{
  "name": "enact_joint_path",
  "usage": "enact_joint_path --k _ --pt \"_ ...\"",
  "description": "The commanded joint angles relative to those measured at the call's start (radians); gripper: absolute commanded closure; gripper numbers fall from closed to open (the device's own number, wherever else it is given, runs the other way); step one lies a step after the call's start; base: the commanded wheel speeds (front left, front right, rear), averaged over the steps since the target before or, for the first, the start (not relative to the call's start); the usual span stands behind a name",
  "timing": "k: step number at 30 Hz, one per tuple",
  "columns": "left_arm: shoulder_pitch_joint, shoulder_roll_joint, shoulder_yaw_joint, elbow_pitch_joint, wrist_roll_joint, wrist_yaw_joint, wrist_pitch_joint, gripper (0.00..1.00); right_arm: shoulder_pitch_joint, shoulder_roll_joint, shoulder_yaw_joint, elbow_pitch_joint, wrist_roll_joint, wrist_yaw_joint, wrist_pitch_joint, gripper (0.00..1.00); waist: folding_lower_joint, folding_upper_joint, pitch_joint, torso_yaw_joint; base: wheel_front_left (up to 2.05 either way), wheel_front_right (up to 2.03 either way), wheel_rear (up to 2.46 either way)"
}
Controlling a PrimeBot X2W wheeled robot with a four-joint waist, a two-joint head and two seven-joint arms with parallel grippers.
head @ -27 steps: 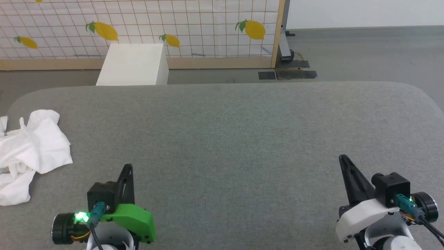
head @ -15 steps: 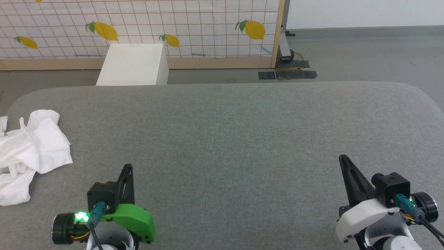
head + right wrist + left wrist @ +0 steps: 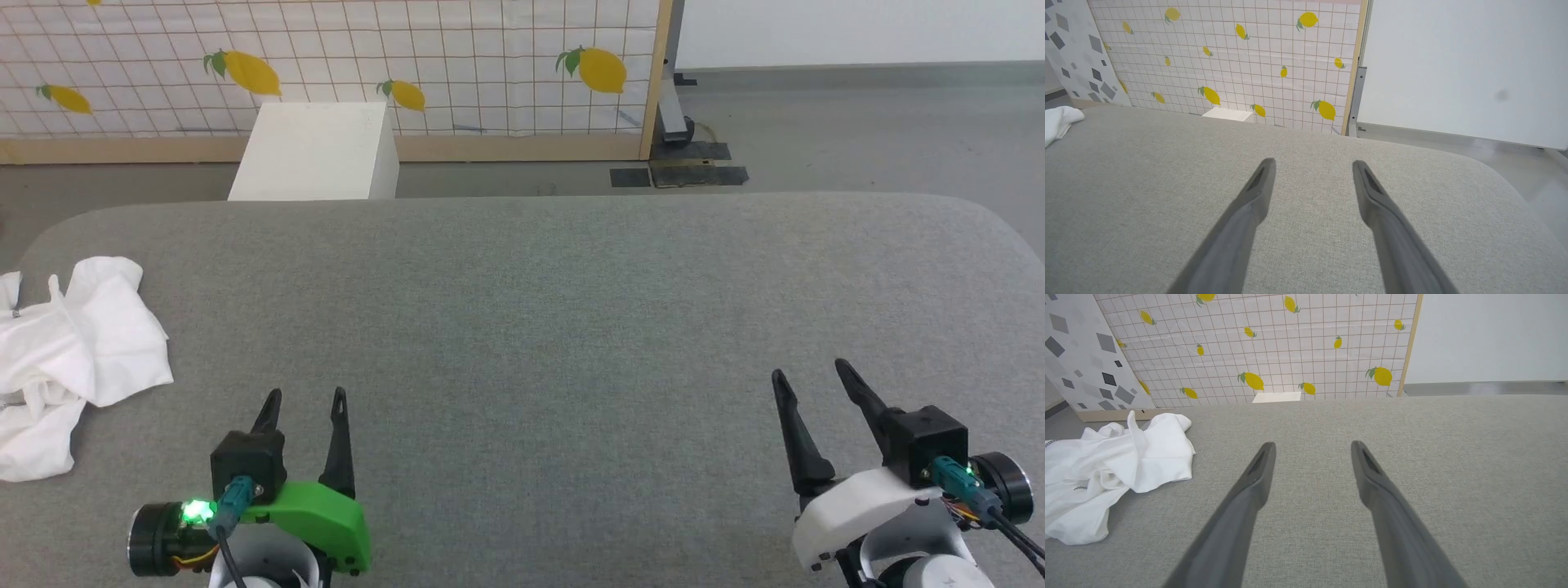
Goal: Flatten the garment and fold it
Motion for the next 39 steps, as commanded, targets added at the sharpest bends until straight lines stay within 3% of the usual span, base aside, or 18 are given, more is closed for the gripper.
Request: enact_joint_path --k 1,39 --pt "-0.009 0.0 -0.005 0.006 -0.005 0.008 -0.011 0.0 -0.002 0.0 -0.003 0.001 0.005 0.0 -0.008 0.0 0.0 0.0 0.0 0.004 0.0 0.0 0.0" --pt "-0.006 0.022 -0.028 0.017 -0.049 0.086 -0.086 0.0 0.005 0.0 0.005 -0.012 0.024 -0.001 -0.033 0.0 0.0 0.0 0.0 0.253 -0.09 -0.09 -0.09"
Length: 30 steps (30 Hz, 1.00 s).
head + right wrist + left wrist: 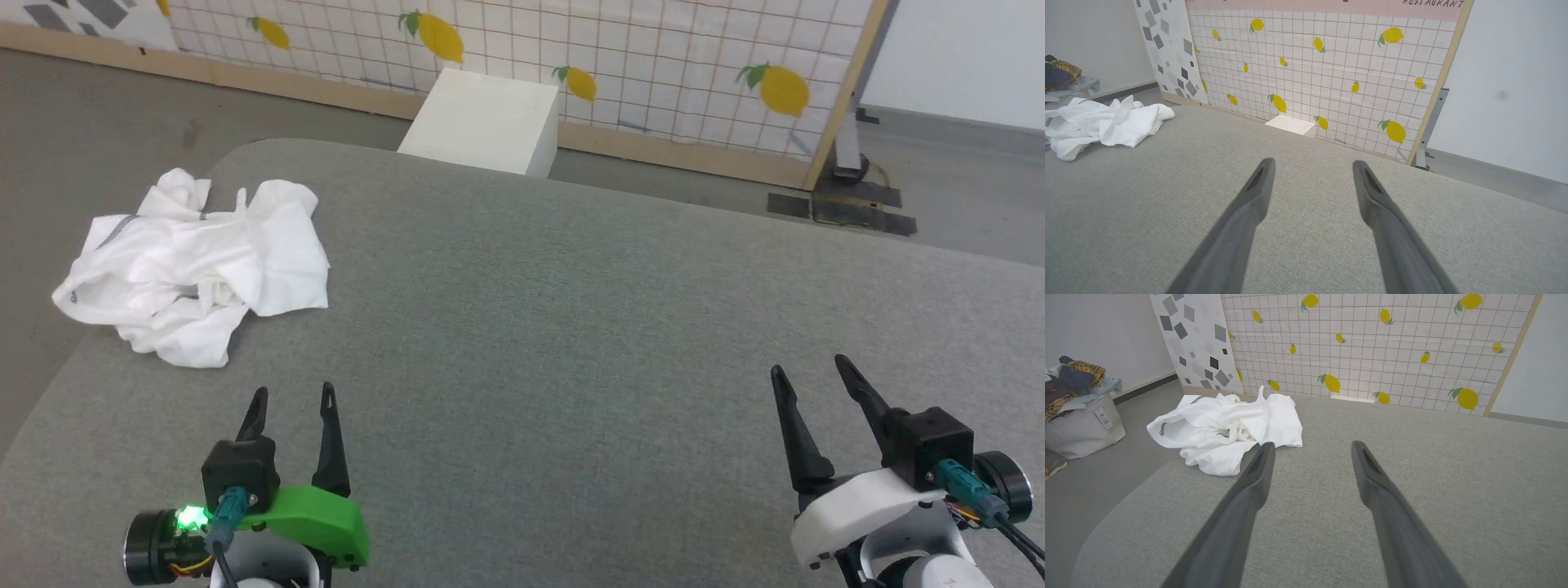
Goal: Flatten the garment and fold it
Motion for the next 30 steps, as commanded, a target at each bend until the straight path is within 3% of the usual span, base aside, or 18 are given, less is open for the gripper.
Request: enact_joint_path --k 1,30 --pt "-0.005 0.007 -0.003 -0.001 -0.016 0.009 -0.012 0.0 0.004 0.0 0.002 -0.008 0.008 -0.001 -0.008 0.0 0.0 0.0 0.002 0.013 -0.08 -0.08 -0.08" --pt "-0.006 0.017 -0.039 0.008 -0.066 0.09 -0.076 0.0 -0.001 0.0 0.01 -0.019 0.019 -0.001 -0.033 0.0 0.0 0.0 0.013 0.149 0.0 0.0 0.0"
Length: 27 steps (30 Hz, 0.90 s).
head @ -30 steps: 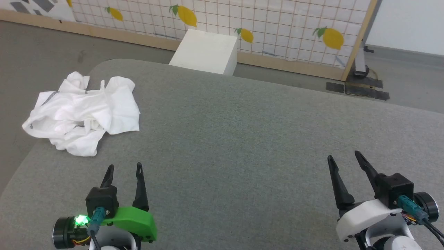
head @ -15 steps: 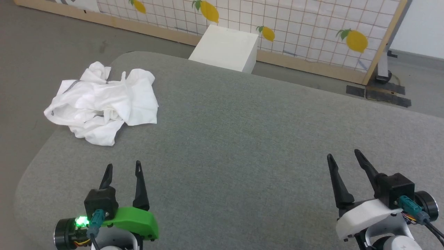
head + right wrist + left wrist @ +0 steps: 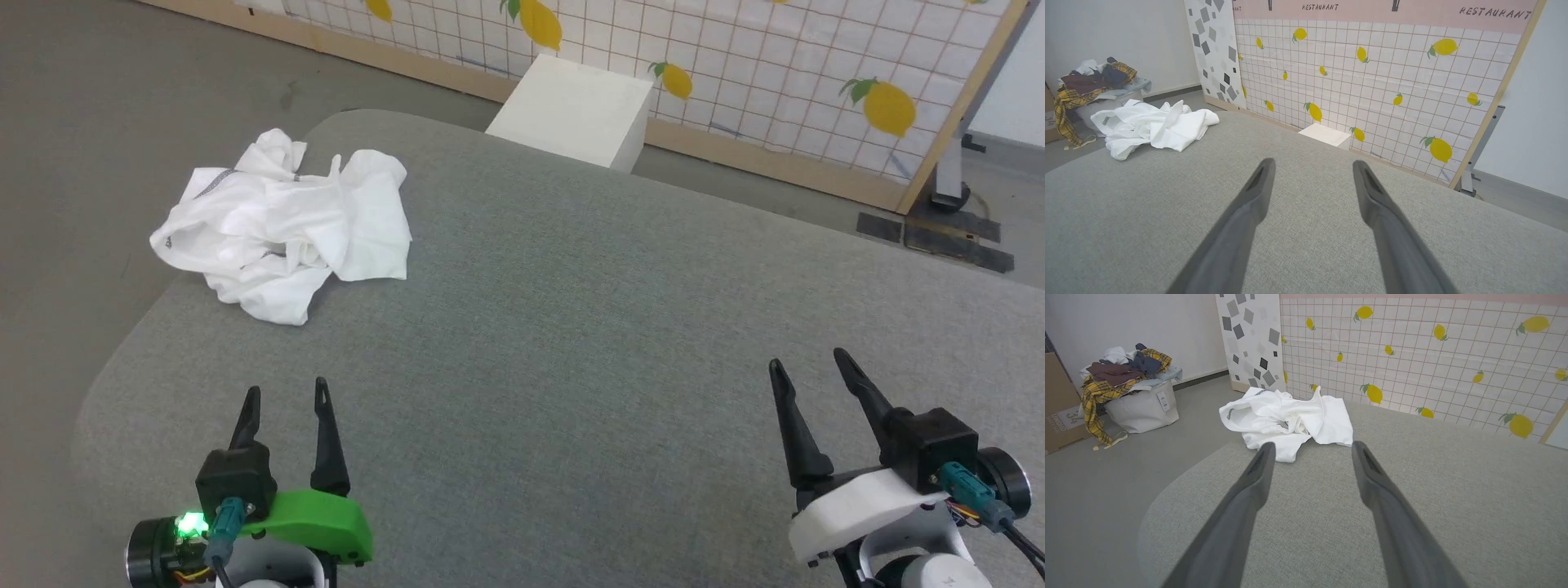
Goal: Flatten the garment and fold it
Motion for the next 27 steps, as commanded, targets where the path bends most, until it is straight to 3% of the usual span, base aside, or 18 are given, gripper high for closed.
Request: enact_joint_path --k 1,27 --pt "-0.007 0.007 -0.003 0.004 -0.014 0.009 -0.012 0.0 -0.001 0.0 0.002 -0.007 0.007 -0.001 -0.007 0.0 0.0 0.0 0.002 0.01 0.0 0.0 0.0" --pt "-0.001 0.033 -0.04 0.025 -0.056 0.068 -0.06 0.0 0.005 0.0 0.024 -0.008 0.016 -0.001 -0.029 0.0 0.0 0.0 -0.008 0.125 0.0 0.0 0.0"
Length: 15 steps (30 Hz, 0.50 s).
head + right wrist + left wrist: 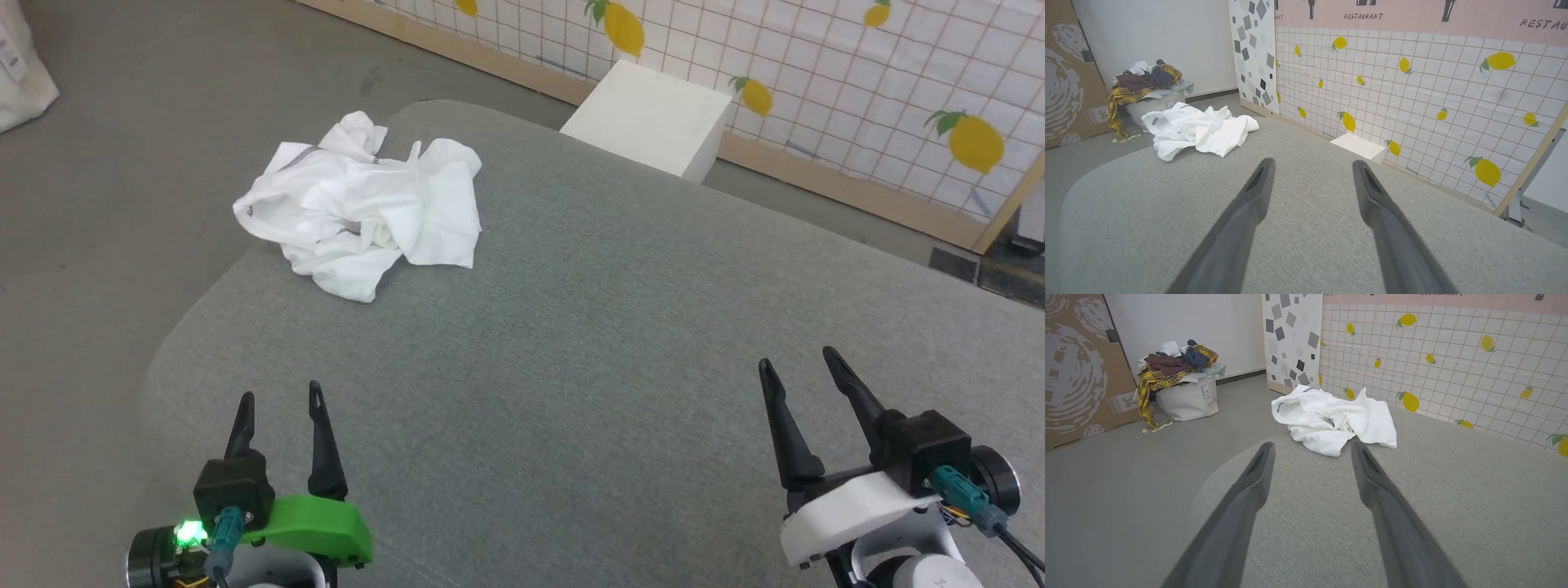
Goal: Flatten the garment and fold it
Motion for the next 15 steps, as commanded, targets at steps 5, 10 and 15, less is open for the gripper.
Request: enact_joint_path --k 5,10,15 --pt "-0.003 0.011 -0.012 0.007 -0.019 0.016 -0.018 0.0 0.004 0.0 0.004 -0.01 0.011 -0.001 -0.012 0.0 0.0 0.0 0.006 0.026 0.0 0.0 0.0" --pt "-0.009 0.015 -0.019 0.012 -0.031 0.026 -0.029 0.0 0.003 0.0 0.003 -0.015 0.013 -0.001 -0.014 0.0 0.0 0.0 0.014 0.049 0.0 0.0 0.0" --pt "-0.009 0.016 -0.026 0.013 -0.039 0.041 -0.04 0.0 0.001 0.0 -0.001 -0.019 0.015 -0.001 -0.017 0.0 0.0 0.0 0.019 0.072 0.0 0.0 0.0"
